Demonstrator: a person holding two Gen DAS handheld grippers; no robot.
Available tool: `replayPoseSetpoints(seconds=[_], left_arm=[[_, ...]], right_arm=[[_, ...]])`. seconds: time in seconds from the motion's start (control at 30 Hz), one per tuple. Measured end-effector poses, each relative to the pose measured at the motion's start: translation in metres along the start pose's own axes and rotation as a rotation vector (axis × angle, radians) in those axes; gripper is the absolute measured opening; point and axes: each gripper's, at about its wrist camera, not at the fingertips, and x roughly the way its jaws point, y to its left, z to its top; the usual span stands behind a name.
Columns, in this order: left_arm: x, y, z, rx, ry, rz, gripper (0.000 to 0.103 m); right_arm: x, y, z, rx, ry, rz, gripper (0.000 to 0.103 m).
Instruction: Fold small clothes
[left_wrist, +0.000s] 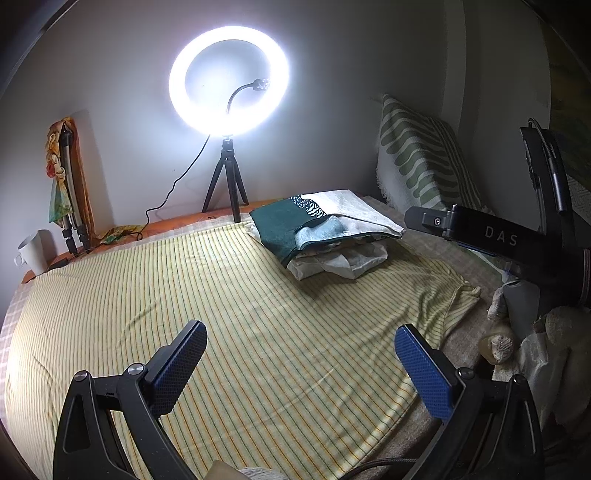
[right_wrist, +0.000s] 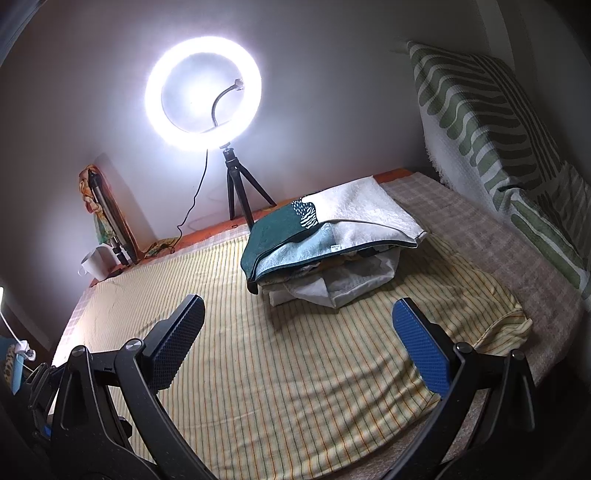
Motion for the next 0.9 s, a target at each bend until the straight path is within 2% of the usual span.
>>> replayPoseSetpoints(seconds=[0.6, 0.9], left_arm=[[0.007, -0.003, 0.001, -0.021, 0.029, 0.011, 0.103], [0.019, -0.011, 0.003, 0.000, 0.023, 0.004, 0.103]], right_arm=[[-0.003, -0.003, -0.001, 0.019, 0.003, 0.005, 0.103], [0.003, -0.012, -0.007, 0.019, 0.021, -0.004, 0.103]])
